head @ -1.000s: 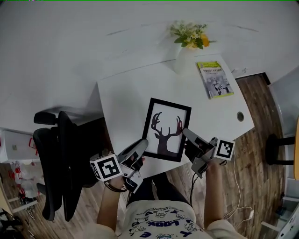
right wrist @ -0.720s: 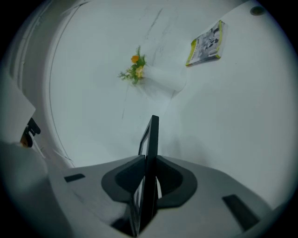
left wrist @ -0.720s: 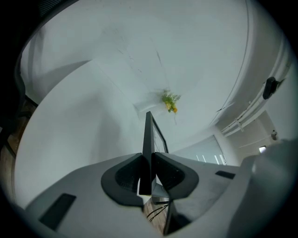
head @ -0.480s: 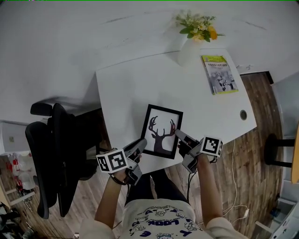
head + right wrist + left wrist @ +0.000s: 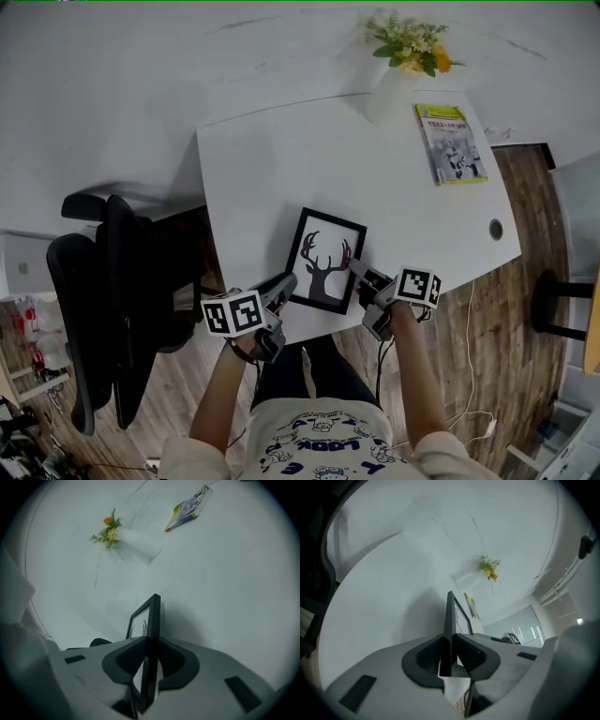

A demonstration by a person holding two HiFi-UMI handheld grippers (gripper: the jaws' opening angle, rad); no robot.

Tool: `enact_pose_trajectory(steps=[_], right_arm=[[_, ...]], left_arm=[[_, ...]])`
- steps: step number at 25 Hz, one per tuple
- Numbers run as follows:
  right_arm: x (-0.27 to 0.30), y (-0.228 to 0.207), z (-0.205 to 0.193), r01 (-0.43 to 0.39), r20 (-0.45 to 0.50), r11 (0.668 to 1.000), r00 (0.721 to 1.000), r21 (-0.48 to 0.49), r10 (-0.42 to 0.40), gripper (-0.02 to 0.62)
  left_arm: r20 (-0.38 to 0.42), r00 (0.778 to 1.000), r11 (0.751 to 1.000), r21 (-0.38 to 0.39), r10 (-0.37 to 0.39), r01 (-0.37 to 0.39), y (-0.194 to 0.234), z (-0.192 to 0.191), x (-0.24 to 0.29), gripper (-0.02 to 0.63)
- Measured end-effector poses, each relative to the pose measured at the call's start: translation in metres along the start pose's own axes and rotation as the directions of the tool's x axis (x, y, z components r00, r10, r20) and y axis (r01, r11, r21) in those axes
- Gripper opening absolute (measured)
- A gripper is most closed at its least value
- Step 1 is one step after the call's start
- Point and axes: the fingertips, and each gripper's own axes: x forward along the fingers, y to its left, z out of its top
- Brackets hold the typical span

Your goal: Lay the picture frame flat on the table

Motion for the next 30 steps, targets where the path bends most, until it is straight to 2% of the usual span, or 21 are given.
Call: enact_pose_trajectory(steps=[9, 15, 20, 21, 23, 25, 26, 30], right_arm=[[0.012, -0.013, -0.004, 0.105, -0.035, 0.994, 0.994, -0.043, -0.107, 0.083], [0.016, -0.020, -0.004, 0.151, -0.045, 0.988, 0.987, -0.033, -0.152, 0.083], [0.019, -0.019, -0.003, 0.179, -0.036, 0.982, 0.983, -0.063, -0.182, 0.083], [0.019, -0.019, -0.002, 0.197, -0.031, 0.977, 0.979, -0.078, -0.200, 0.083], [0.019, -0.020, 0.000, 0.244, -0.016, 0.962, 0.969, -0.120, -0.248, 0.084], [0.019, -0.021, 0.001, 0.288, -0.006, 0.945, 0.956, -0.157, -0.293, 0.088], [0.020, -0.021, 0.001, 0.304, -0.003, 0.937, 0.951, -0.169, -0.309, 0.089], [0.021, -0.020, 0.000, 0.351, 0.010, 0.913, 0.934, -0.209, -0.357, 0.104]], left_arm=[[-0.037, 0.996, 0.996, 0.032, 0.085, -0.084, 0.016, -0.004, 0.007, 0.094], [-0.067, 0.987, 0.987, 0.083, 0.144, -0.138, 0.025, -0.007, 0.012, 0.096], [-0.084, 0.983, 0.982, 0.104, 0.165, -0.155, 0.029, -0.007, 0.014, 0.101], [-0.095, 0.979, 0.977, 0.125, 0.183, -0.171, 0.032, -0.007, 0.014, 0.104], [-0.121, 0.964, 0.954, 0.215, 0.238, -0.208, 0.036, -0.011, 0.014, 0.102], [-0.140, 0.952, 0.927, 0.304, 0.271, -0.219, 0.035, -0.014, 0.015, 0.103], [-0.143, 0.950, 0.920, 0.324, 0.276, -0.219, 0.034, -0.014, 0.016, 0.103], [-0.134, 0.956, 0.935, 0.283, 0.259, -0.214, 0.035, -0.012, 0.016, 0.103]])
